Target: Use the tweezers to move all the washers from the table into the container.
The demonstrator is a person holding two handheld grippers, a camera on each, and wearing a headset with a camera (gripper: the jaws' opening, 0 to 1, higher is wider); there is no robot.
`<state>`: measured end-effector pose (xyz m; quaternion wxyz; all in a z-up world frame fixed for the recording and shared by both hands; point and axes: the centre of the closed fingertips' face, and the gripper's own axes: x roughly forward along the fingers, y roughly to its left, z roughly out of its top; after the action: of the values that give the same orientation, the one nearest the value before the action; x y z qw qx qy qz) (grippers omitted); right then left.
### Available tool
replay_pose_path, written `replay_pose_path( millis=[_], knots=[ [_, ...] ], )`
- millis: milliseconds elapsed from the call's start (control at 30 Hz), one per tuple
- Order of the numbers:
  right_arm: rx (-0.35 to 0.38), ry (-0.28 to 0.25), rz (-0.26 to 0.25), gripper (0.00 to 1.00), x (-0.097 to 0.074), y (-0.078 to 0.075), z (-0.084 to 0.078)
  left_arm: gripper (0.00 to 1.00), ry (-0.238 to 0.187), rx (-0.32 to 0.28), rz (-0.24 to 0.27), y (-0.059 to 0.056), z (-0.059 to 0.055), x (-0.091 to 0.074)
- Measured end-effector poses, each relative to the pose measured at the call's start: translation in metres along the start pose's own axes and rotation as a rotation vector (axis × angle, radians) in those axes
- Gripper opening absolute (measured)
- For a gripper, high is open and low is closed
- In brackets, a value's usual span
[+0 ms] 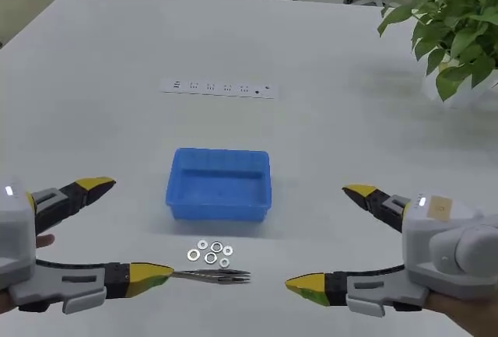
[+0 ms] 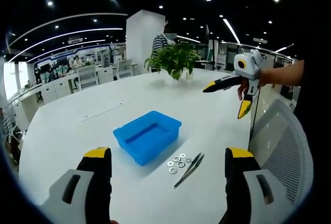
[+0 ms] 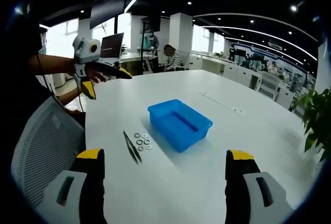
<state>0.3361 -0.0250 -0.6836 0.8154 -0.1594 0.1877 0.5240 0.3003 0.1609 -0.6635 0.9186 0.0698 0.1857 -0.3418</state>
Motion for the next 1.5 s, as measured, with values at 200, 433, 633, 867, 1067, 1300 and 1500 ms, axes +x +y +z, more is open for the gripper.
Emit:
replay_pose_path(
  millis=[200,433,633,867,1067,1300,1500],
  knots=[
    [-0.002,-0.001,0.002,0.98,0.0,0.0003,0.0003,0.96,0.002,0.001,0.001,0.0007,-0.0002,-0.0005],
    [-0.004,-0.003,0.004,0.98,0.0001,0.0009,0.0014,0.96,0.0,-0.002,-0.003,0.0004,0.0007,0.0],
    [-0.007,0.004,0.008,0.97,-0.0008,0.0003,0.0002,0.96,-0.001,-0.001,-0.006,-0.0001,0.001,0.0001],
    [-0.008,0.004,0.008,0.96,-0.0021,-0.0011,0.0012,0.95,0.0,0.001,-0.006,0.0003,0.0012,-0.0003],
    [-0.011,0.007,0.011,0.96,-0.0028,-0.0024,0.0013,0.95,0.0,0.003,-0.009,0.0001,0.002,-0.0001],
    [-0.018,0.021,0.019,0.95,-0.004,-0.0038,-0.0006,0.94,0.012,0.009,-0.02,-0.0008,0.0011,0.0007],
    [-0.027,0.029,0.03,0.93,-0.0049,-0.0055,0.0007,0.9,0.023,0.027,-0.033,0.0003,0.0036,0.0002]
  ],
)
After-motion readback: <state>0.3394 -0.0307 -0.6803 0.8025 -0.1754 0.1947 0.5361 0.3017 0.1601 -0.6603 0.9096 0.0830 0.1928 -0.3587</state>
